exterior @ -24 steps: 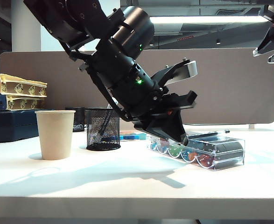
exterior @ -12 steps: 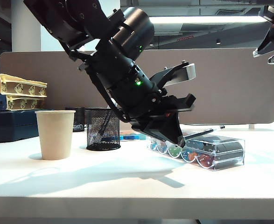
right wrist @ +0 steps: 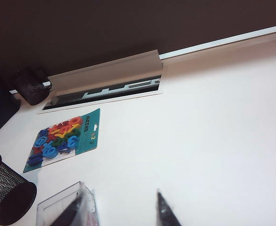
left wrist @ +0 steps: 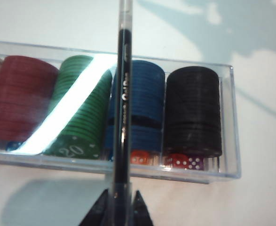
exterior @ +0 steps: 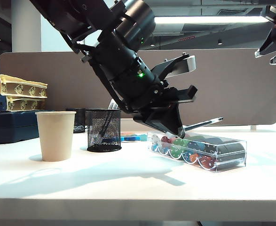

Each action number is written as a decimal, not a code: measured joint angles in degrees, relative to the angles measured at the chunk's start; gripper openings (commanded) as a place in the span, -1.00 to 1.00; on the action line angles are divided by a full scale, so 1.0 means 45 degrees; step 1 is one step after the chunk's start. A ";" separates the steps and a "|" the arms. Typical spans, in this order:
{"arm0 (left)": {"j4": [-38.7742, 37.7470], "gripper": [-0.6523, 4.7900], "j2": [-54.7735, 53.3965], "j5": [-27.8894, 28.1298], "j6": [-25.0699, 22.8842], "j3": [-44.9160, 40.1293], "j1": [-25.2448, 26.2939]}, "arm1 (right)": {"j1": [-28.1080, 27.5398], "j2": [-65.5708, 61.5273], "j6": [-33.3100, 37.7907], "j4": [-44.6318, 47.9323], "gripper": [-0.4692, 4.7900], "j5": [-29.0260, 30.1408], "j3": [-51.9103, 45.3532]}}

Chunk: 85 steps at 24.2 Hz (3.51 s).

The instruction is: Pick up one pen and put it in the pen container.

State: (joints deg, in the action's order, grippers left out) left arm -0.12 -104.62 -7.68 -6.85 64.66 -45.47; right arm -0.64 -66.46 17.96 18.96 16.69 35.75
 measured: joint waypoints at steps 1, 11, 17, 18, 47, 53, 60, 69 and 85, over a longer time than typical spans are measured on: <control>-0.0049 -0.72 0.0029 0.0005 0.0000 0.0005 0.0000 | 0.0010 0.0000 0.0000 0.0005 -0.12 0.0000 0.0000; -0.0165 -0.72 0.1496 0.0340 -0.0058 0.0097 0.0010 | 0.0049 0.0000 0.1137 0.0044 -0.12 0.0510 0.0000; -0.0277 -0.72 0.2317 0.1069 -0.0447 0.0097 0.0015 | 0.0063 -0.0005 0.2365 0.0874 -0.12 0.1132 0.0073; -0.0364 -0.72 0.2438 0.1180 -0.0597 0.0097 0.0039 | 0.0063 -0.0019 0.2395 0.0899 -0.12 0.1166 0.0151; -0.0782 -0.72 0.4313 0.2516 -0.0865 0.0816 0.0670 | 0.3157 -0.3492 0.6989 0.1477 -0.02 0.3405 0.4124; -0.0884 -0.72 0.4313 0.2273 -0.0850 0.0855 0.0651 | 0.3366 -0.3895 0.7465 0.1841 -0.02 0.4187 0.4546; -0.1035 -0.72 0.4318 0.2239 -0.0850 0.0860 0.0627 | 0.3376 -0.4124 0.7674 0.1836 -0.52 0.4308 0.4755; -0.1030 -0.67 0.4318 0.2239 -0.0850 0.0860 0.0631 | 0.3376 -0.4124 0.7703 0.1919 -0.75 0.4571 0.4857; -0.1860 -0.16 0.4318 0.1851 -0.0840 0.0869 0.0631 | 0.3376 -0.4129 0.7679 0.1919 -0.76 0.4634 0.4862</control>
State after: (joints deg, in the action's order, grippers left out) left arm -8.49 -85.19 0.64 -10.63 68.58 -42.63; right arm 14.55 -85.03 52.51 27.59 37.54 57.63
